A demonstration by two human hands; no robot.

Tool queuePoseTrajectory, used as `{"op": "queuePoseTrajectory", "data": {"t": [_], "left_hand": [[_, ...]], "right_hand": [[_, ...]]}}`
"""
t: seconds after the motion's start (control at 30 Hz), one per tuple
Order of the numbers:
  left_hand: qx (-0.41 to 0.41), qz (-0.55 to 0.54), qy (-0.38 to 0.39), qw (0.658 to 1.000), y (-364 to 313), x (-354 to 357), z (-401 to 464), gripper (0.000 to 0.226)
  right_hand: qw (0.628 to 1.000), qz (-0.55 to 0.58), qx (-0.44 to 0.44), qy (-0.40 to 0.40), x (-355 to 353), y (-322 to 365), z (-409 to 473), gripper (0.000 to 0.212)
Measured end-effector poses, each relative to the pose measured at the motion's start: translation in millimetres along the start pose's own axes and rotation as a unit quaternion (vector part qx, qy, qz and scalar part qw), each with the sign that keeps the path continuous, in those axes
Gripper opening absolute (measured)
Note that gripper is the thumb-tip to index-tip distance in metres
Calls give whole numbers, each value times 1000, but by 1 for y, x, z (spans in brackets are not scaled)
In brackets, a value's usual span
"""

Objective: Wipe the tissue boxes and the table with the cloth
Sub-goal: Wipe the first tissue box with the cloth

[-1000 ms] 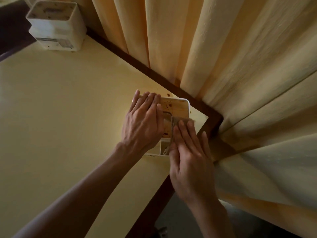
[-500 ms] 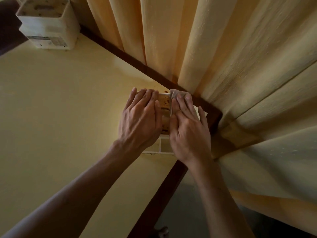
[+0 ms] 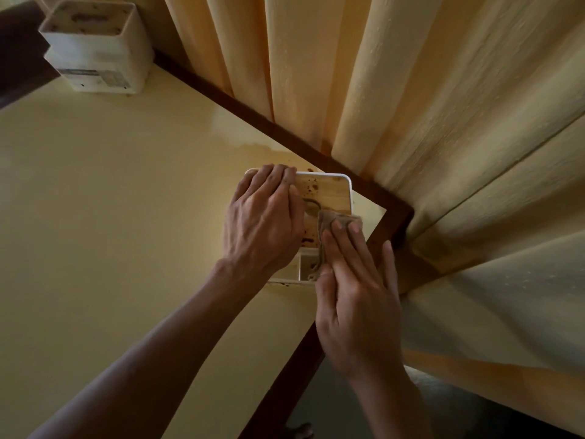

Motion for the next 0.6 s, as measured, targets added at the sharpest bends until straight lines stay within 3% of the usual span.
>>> {"op": "queuePoseTrajectory", "data": {"t": [0.33, 0.6], "left_hand": [[21, 30, 18, 999, 0, 0, 0, 43], [6, 34, 22, 999, 3, 2, -1, 48]], "right_hand": [[998, -11, -26, 60, 18, -10, 58, 65], [999, 6, -15, 44, 20, -11, 68, 66]]}}
Point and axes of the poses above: each hand's wrist, its own z-axis towards the middle knuckle, its own x-axis out of the palm, y = z × x, the point moved 7 cm from there along z, towards the middle knuckle, and after that the axes turned 13 degrees about -z, right-handed, at the moved point
